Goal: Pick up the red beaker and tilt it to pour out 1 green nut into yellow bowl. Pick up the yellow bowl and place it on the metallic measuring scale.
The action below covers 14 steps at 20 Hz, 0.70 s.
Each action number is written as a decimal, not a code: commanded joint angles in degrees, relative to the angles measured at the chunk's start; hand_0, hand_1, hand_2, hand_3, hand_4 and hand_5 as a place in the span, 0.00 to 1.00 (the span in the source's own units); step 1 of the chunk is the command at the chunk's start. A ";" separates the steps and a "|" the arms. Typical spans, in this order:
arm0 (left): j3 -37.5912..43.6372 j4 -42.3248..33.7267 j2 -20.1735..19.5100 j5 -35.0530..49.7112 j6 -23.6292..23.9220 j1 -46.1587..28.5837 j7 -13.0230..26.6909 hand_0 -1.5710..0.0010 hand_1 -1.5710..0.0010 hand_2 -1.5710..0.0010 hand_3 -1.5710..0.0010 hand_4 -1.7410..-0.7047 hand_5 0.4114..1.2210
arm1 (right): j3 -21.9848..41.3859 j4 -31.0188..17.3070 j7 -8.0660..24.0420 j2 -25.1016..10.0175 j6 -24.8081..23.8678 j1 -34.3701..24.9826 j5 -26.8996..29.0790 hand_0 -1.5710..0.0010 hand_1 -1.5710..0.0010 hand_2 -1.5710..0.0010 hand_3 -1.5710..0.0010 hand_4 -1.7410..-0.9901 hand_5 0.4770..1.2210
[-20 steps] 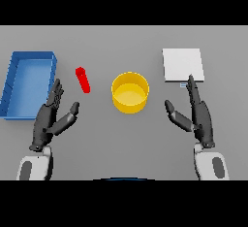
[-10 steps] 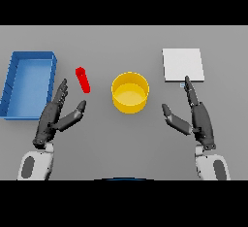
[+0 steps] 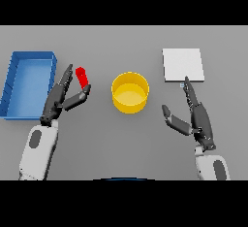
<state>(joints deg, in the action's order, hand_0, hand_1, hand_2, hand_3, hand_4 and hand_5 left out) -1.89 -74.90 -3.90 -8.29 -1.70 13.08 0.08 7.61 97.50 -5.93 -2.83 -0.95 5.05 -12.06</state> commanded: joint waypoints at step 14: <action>3.12 18.52 2.06 -2.05 3.91 14.16 -5.09 1.00 1.00 1.00 1.00 0.48 0.35 | -0.60 1.02 0.94 -0.31 0.33 1.08 0.97 1.00 1.00 1.00 1.00 0.66 0.22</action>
<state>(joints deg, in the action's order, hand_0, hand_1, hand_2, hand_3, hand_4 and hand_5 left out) 1.22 -56.38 -1.84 -10.34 2.20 27.23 -4.97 7.00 98.51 -5.00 -3.15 -0.62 6.16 -11.09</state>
